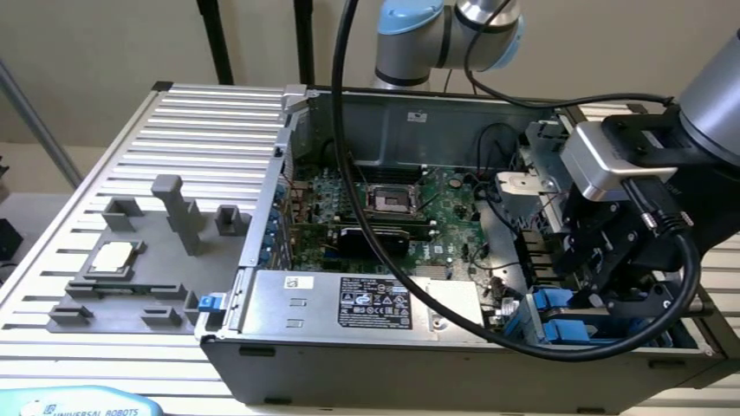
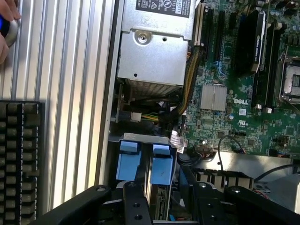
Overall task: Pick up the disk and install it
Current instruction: 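Insert the disk into the insertion slot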
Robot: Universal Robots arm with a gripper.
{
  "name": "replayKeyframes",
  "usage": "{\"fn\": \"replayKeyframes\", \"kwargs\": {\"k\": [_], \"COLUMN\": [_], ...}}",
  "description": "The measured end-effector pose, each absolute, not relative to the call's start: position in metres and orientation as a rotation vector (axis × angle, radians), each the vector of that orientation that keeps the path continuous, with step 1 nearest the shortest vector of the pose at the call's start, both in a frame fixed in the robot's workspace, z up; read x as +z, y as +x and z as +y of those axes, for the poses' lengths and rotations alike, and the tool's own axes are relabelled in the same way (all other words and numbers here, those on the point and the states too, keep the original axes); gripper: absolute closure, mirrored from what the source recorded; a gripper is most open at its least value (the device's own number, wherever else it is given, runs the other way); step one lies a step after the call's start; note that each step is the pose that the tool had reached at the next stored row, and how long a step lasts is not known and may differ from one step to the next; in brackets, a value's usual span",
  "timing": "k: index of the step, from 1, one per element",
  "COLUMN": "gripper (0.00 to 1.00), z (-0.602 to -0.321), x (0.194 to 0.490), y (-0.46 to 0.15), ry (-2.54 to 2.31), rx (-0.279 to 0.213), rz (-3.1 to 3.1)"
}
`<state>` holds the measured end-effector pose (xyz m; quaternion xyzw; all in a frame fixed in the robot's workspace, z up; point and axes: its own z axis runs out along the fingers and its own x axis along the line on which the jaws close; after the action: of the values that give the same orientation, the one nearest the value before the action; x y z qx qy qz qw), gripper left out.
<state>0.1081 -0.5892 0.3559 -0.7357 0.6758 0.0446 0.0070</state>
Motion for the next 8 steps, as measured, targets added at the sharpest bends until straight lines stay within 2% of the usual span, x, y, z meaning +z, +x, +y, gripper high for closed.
{"fn": "replayKeyframes", "kwargs": {"k": [8], "gripper": [0.58], "z": [-0.5891], "x": [0.3582], "y": [0.1095], "ry": [-2.301], "rx": [0.140], "rz": [2.114]}}
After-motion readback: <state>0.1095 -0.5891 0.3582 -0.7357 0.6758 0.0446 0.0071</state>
